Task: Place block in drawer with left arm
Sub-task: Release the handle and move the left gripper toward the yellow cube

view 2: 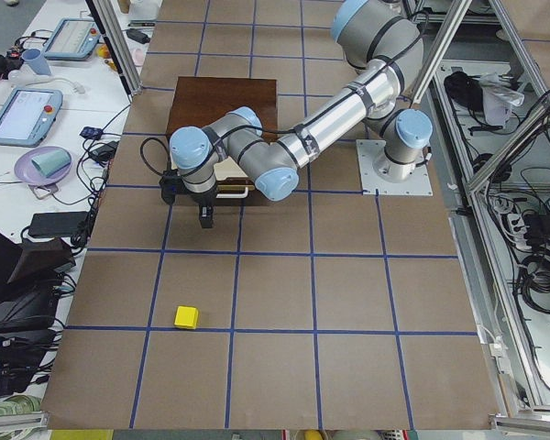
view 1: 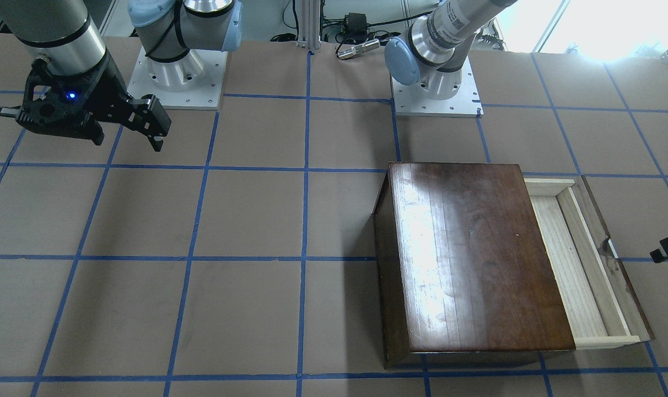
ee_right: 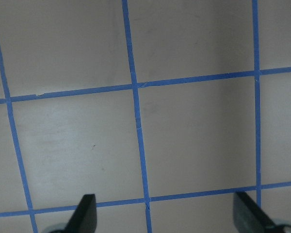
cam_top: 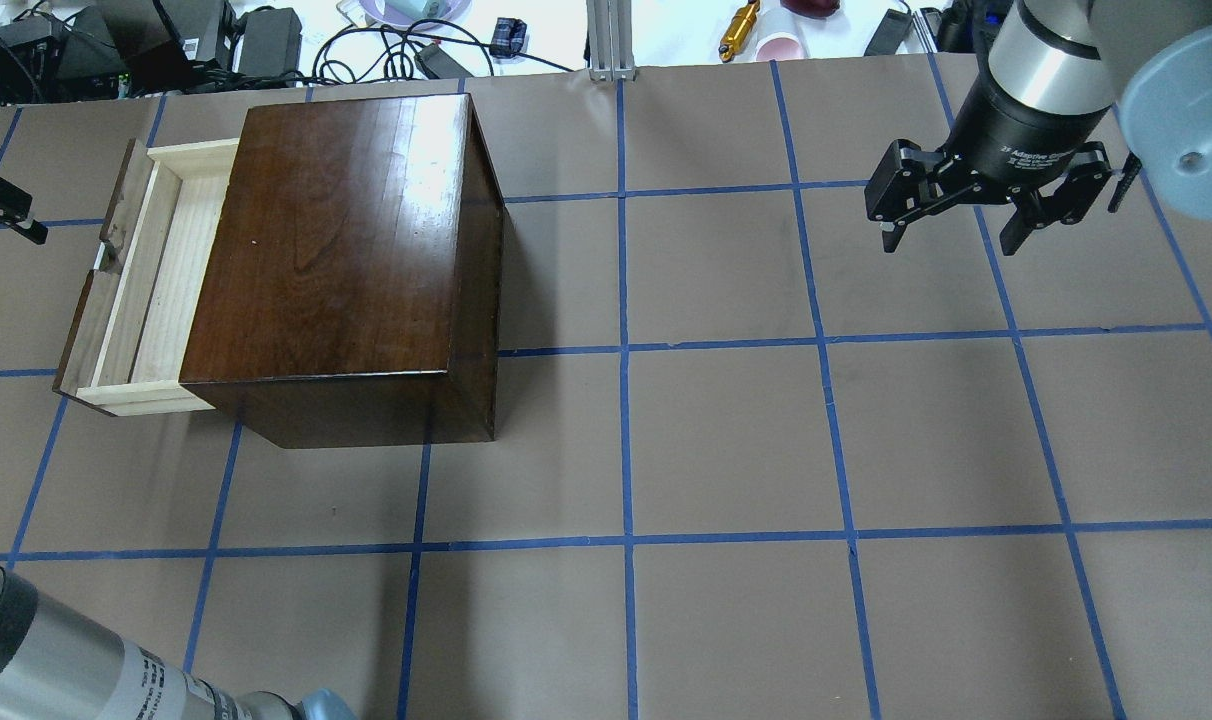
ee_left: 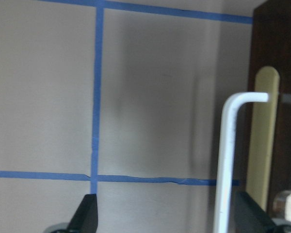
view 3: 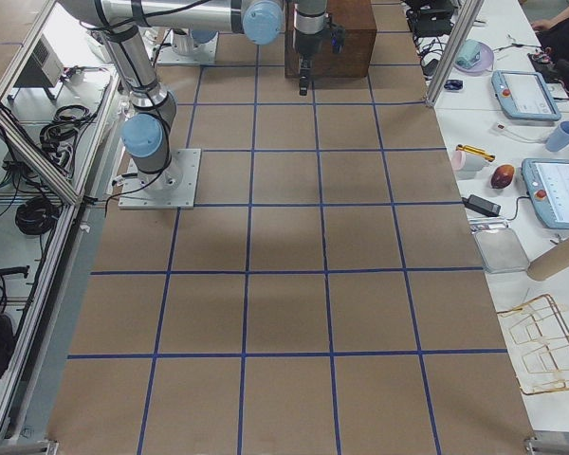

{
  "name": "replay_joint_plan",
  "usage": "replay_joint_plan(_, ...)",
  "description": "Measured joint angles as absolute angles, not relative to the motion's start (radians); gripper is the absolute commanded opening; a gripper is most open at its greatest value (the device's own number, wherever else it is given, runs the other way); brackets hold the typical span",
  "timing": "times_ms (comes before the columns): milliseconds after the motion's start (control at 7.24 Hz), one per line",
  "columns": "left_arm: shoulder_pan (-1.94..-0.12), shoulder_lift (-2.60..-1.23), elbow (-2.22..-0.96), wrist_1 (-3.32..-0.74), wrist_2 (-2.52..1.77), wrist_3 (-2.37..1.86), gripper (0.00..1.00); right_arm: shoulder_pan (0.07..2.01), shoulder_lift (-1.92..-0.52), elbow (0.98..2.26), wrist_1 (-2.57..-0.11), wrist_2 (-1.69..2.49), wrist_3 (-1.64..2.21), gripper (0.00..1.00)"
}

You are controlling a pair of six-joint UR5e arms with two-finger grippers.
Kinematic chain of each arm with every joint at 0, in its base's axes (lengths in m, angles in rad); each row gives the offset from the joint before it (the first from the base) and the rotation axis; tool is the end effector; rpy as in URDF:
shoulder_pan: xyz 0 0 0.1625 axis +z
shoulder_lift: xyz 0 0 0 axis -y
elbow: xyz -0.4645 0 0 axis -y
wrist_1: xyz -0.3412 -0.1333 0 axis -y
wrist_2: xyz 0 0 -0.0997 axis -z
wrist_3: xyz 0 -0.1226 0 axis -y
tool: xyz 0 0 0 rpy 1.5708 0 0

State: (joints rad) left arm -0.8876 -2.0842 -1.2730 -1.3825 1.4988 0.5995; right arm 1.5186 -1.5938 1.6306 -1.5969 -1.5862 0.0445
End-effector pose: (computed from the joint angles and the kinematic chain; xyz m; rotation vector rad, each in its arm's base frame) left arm 0.3050 -0.5998 0.3692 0.1298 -3.0647 0.0325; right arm 0.1089 -0.4349 0.4907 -0.1510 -3.1225 -0.0168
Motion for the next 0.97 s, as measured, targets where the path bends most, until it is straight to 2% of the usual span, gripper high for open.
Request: replay_joint_plan(967,-0.773,-2.343,-0.949,-1.368,1.533,0.772,1.00,1.519,-1.594,1.631,-1.597,-1.586,0.044,1.00)
